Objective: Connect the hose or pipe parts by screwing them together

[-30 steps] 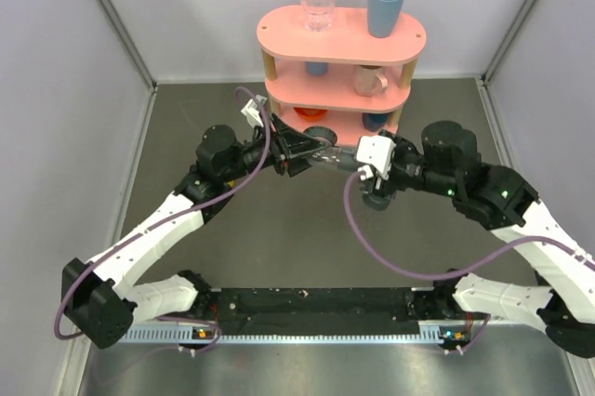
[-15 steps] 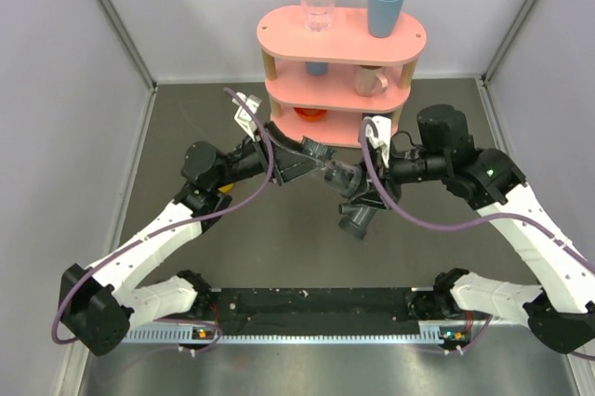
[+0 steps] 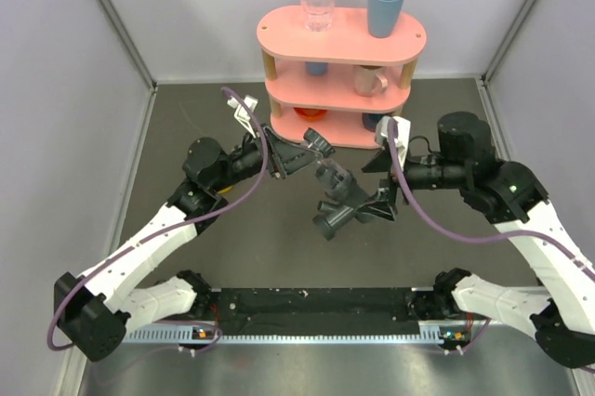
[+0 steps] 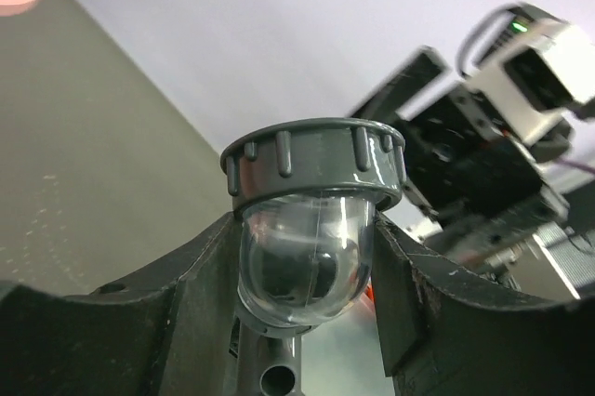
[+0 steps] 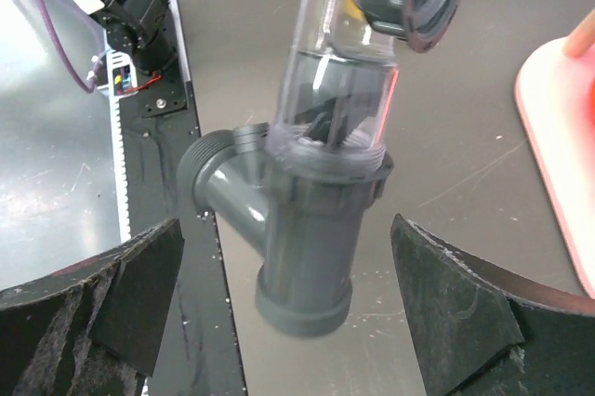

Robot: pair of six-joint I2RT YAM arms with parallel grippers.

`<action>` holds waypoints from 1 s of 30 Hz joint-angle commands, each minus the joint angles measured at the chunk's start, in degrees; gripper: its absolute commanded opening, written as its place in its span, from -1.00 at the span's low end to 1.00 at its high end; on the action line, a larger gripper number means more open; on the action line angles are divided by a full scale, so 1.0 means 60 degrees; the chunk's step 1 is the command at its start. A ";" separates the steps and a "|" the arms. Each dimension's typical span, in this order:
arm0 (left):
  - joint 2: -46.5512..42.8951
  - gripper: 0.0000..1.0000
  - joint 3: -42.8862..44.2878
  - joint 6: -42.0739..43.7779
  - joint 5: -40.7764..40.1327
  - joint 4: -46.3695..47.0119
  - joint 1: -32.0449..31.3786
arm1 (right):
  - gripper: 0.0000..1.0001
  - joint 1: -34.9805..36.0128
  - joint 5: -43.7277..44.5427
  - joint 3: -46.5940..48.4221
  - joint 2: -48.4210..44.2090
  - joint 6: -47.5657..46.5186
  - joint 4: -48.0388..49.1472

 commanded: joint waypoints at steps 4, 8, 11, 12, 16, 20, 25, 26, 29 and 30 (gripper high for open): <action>-0.0546 -1.00 0.0306 -0.0200 -0.1990 -0.1134 0.0033 | 0.81 0.0004 0.0124 0.0125 -0.0640 -0.0333 0.0372; -0.0678 -1.00 0.0173 -0.0494 -0.2342 -0.1133 0.0033 | 0.78 0.0004 -0.0215 -0.0050 -0.0450 -0.0290 0.0620; -0.0810 -1.00 0.0070 -0.0582 -0.2532 -0.1133 0.0033 | 0.78 0.0019 -0.0274 -0.0226 -0.0303 0.0017 0.1160; -0.0825 -1.00 0.0041 -0.0597 -0.2605 -0.1133 0.0033 | 0.78 0.0019 -0.0274 -0.0256 -0.0259 0.0264 0.1279; -0.0883 -1.00 -0.0032 -0.0699 -0.2694 -0.1002 0.0033 | 0.77 0.0019 0.0120 -0.0416 -0.0127 0.0720 0.1982; -0.0898 -1.00 -0.0047 -0.0846 -0.2753 -0.0855 0.0033 | 0.77 0.0019 0.0458 -0.0520 -0.0098 0.0823 0.2569; -0.0884 -1.00 -0.0003 -0.1006 -0.2796 -0.0723 0.0033 | 0.77 0.0019 0.0181 -0.0505 0.0136 0.0838 0.2760; -0.0884 -1.00 -0.0003 -0.1108 -0.2840 -0.0694 0.0033 | 0.77 0.0019 0.0122 -0.0519 0.0209 0.0853 0.2760; -0.0869 -1.00 -0.0018 -0.1226 -0.2840 -0.0518 0.0033 | 0.77 0.0019 0.0034 -0.0593 0.0341 0.0809 0.2804; -0.0883 -1.00 -0.0047 -0.1256 -0.2826 -0.0489 0.0033 | 0.78 0.0019 0.0005 -0.0636 0.0414 0.0780 0.2804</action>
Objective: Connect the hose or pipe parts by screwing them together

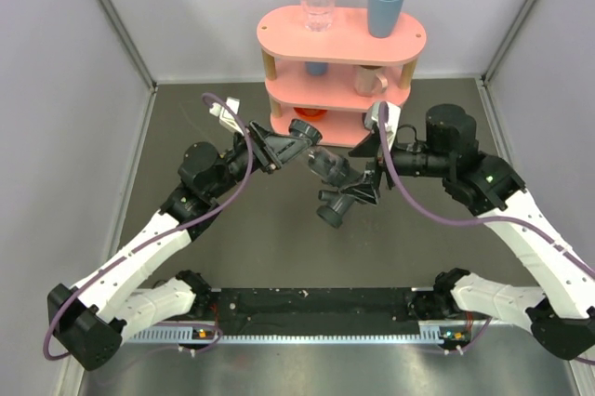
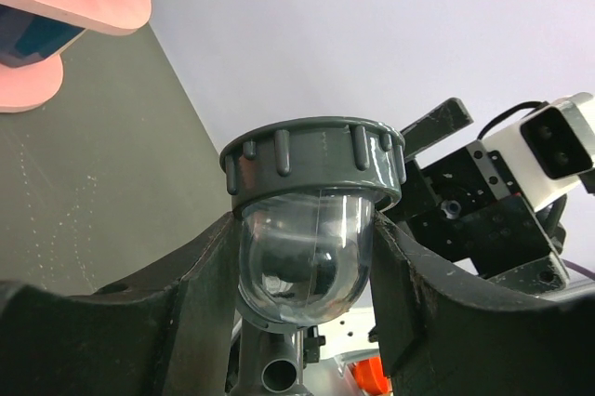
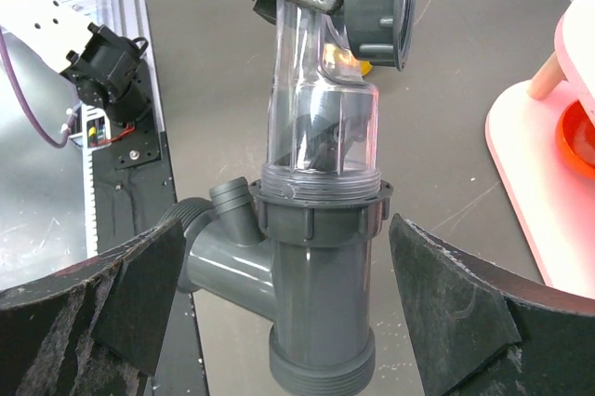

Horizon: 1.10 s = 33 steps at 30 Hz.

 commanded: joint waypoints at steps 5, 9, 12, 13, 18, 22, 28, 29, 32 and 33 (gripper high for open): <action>-0.0304 -1.00 -0.0197 -0.0706 -0.0185 0.1505 0.0022 | 0.77 0.0000 -0.0426 -0.0120 0.0467 -0.0088 0.0509; -0.0349 -1.00 -0.0241 -0.0766 -0.0199 0.1579 0.0007 | 0.77 0.0001 -0.0893 -0.0207 0.0687 -0.0059 0.0538; -0.0363 -1.00 -0.0271 -0.0810 -0.0170 0.1638 0.0007 | 0.73 0.0001 -0.1055 -0.0295 0.0833 -0.0030 0.0611; -0.0378 -1.00 -0.0271 -0.0824 -0.0199 0.1638 0.0007 | 0.70 0.0015 -0.1100 -0.0325 0.0892 -0.0030 0.0641; -0.0539 -1.00 -0.0607 -0.0912 -0.0316 0.2311 0.0007 | 0.57 0.0015 -0.1437 -0.0471 0.1082 0.0014 0.0773; -0.0612 -1.00 -0.0870 -0.0782 -0.0098 0.3100 0.0022 | -0.05 0.0000 -0.1510 -0.0545 0.1097 0.0058 0.0933; -0.0584 -1.00 -0.2274 0.0037 0.0634 0.6376 0.0051 | -1.00 -0.0058 -0.2826 -0.0282 0.1082 0.0701 0.1387; -0.0539 -1.00 -0.2466 0.0112 0.0897 0.6877 0.0080 | -1.00 -0.0102 -0.3264 -0.0179 0.1112 0.0775 0.1388; -0.0203 -1.00 -0.2790 0.0449 0.1440 0.8081 0.0139 | -1.00 -0.0248 -0.3823 -0.0120 0.1200 0.1156 0.1417; -0.0115 -1.00 -0.2776 0.0479 0.1688 0.8156 0.0139 | -1.00 -0.0278 -0.3825 -0.0149 0.1142 0.1215 0.1417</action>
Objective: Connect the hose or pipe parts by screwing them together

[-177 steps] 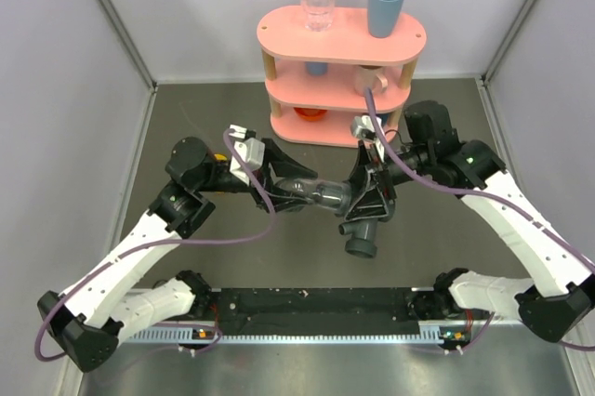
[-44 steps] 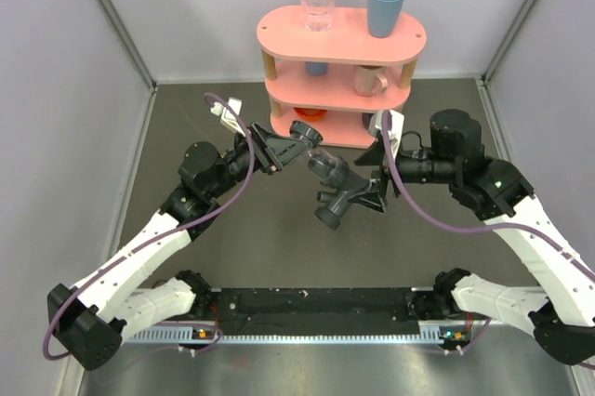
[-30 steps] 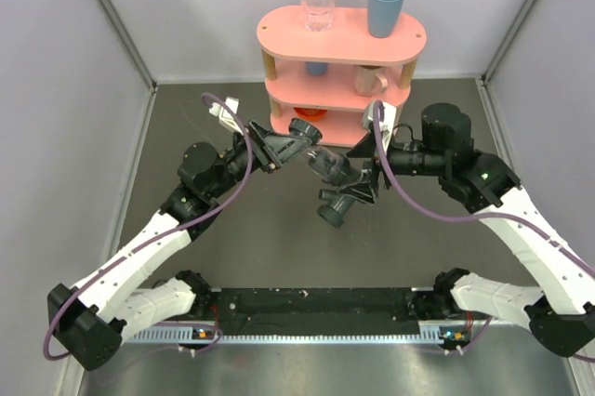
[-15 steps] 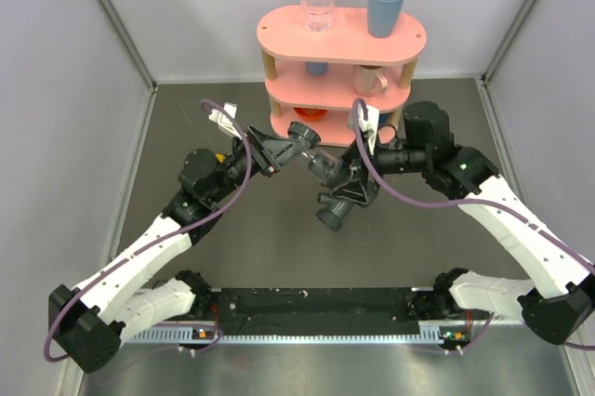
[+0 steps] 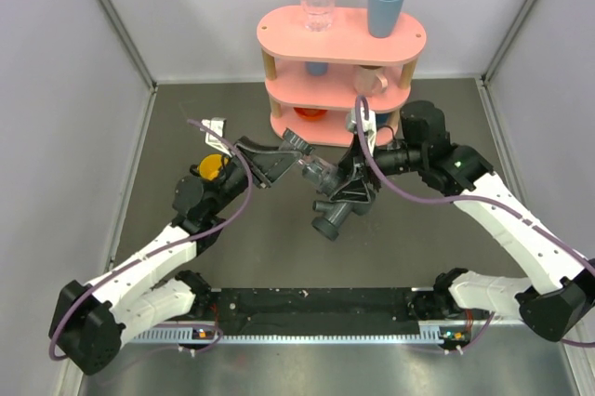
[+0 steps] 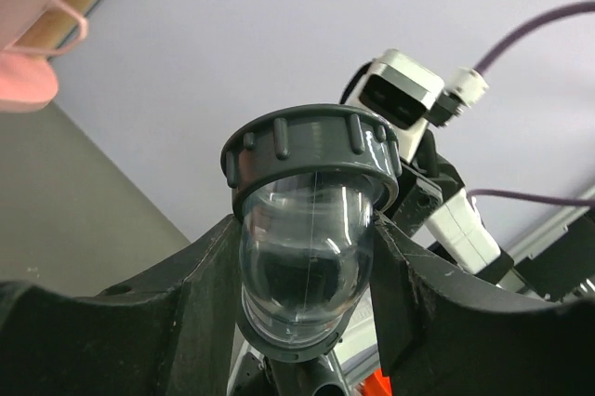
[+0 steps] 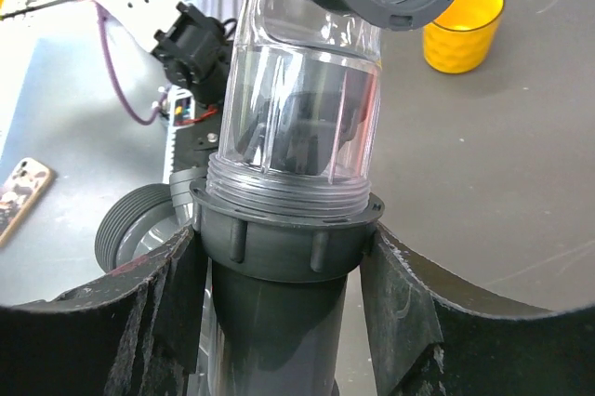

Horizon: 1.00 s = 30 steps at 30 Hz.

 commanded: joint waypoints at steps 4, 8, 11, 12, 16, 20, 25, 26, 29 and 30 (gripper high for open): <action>0.0346 -1.00 0.0161 0.0974 0.1191 0.2256 0.0030 | -0.33 -0.0202 -0.0985 0.0149 -0.0276 0.1118 0.0688; 0.0111 -1.00 0.0236 0.1253 0.1015 0.2078 0.0030 | -0.18 -0.0216 -0.1099 -0.0057 -0.0321 0.1249 0.0703; 0.0111 -1.00 0.0221 0.1429 0.1132 0.2211 0.0030 | -0.48 -0.0202 -0.1539 -0.0028 -0.0219 0.1469 0.0805; 0.0111 -1.00 0.0236 0.1458 0.1132 0.2110 0.0030 | -0.44 -0.0202 -0.1526 -0.0042 -0.0204 0.1731 0.0936; 0.0199 -1.00 0.0279 0.1414 0.1001 0.2211 0.0030 | -0.01 -0.0202 -0.1686 -0.0027 -0.0174 0.1850 0.0982; 0.0257 -1.00 0.0294 0.1619 0.1160 0.2533 0.0030 | -0.53 -0.0202 -0.2300 -0.0028 -0.0116 0.1996 0.1011; 0.0725 -1.00 0.0250 0.1561 0.1644 0.3484 0.0030 | -1.00 -0.0202 -0.2740 0.0046 -0.0189 0.2085 0.1069; 0.0799 -1.00 0.0294 0.1576 0.1775 0.3515 0.0044 | -1.00 -0.0231 -0.2799 0.0089 -0.0233 0.2099 0.1055; 0.1077 -0.87 0.0747 0.1328 0.2449 0.2599 0.0161 | -1.00 -0.0319 -0.2698 0.0104 -0.0394 0.2041 0.0997; 0.1136 -0.59 0.1096 0.1167 0.2900 0.2273 0.0219 | -1.00 -0.0420 -0.2610 0.0075 -0.0452 0.1910 0.0982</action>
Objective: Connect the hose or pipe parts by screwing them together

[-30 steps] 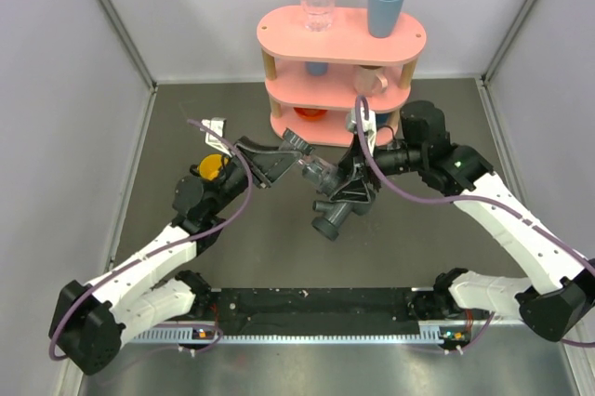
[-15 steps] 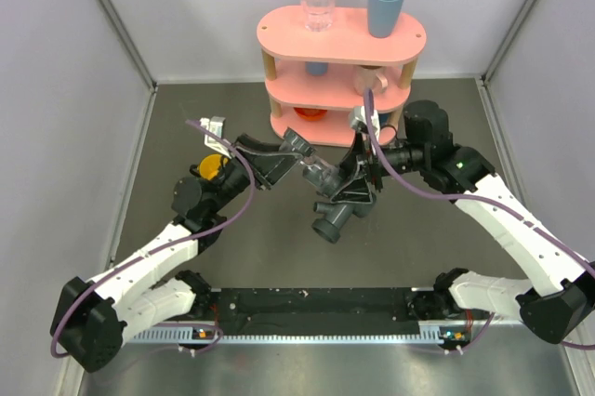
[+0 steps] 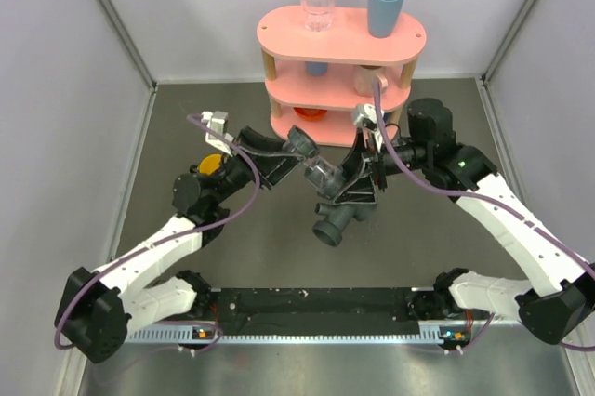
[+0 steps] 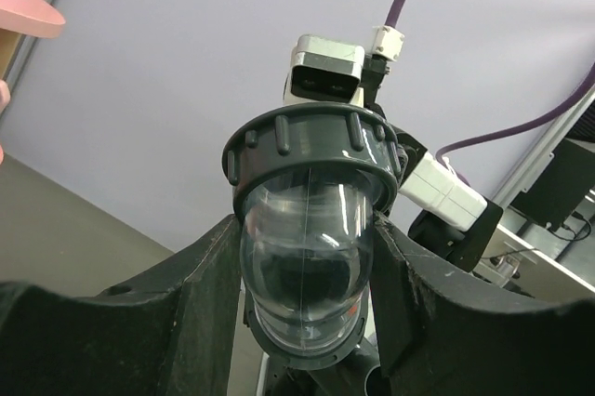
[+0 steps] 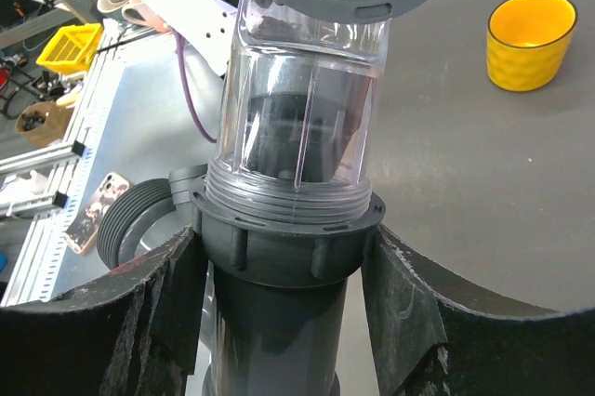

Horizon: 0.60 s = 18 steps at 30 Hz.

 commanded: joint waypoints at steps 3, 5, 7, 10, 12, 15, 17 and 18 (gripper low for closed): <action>0.0369 0.25 0.1450 0.0124 0.1806 -0.1590 0.0414 | -1.00 -0.0349 -0.0346 0.0086 -0.0672 0.0088 0.0293; 0.0033 0.69 0.1540 0.0078 0.1602 -0.2396 0.0648 | -1.00 -0.0364 0.0268 0.0114 -0.0819 -0.0381 0.0118; -0.0451 0.80 0.1569 0.0225 0.1369 -0.3598 0.0824 | -1.00 -0.0364 0.0925 0.0246 -0.0849 -0.0865 -0.0190; -0.1095 0.87 0.1715 0.0488 0.1075 -0.5135 0.0927 | -1.00 -0.0364 0.1877 0.0407 -0.0819 -0.1363 -0.0453; -0.1504 0.89 0.2006 0.0503 0.0768 -0.5883 0.0957 | -1.00 -0.0364 0.2377 0.0481 -0.0834 -0.1757 -0.0484; -0.1857 0.81 0.2810 0.0562 -0.0022 -0.8398 0.0986 | -1.00 -0.0364 0.3943 0.0627 -0.0965 -0.2721 -0.0469; -0.1859 0.77 0.3485 0.0446 -0.0433 -1.0784 0.1161 | -1.00 -0.0205 0.5260 0.0700 -0.1097 -0.3484 -0.0397; -0.1757 0.76 0.4097 0.0198 -0.0536 -1.1374 0.1278 | -1.00 -0.0102 0.5802 0.0701 -0.1272 -0.4373 -0.0338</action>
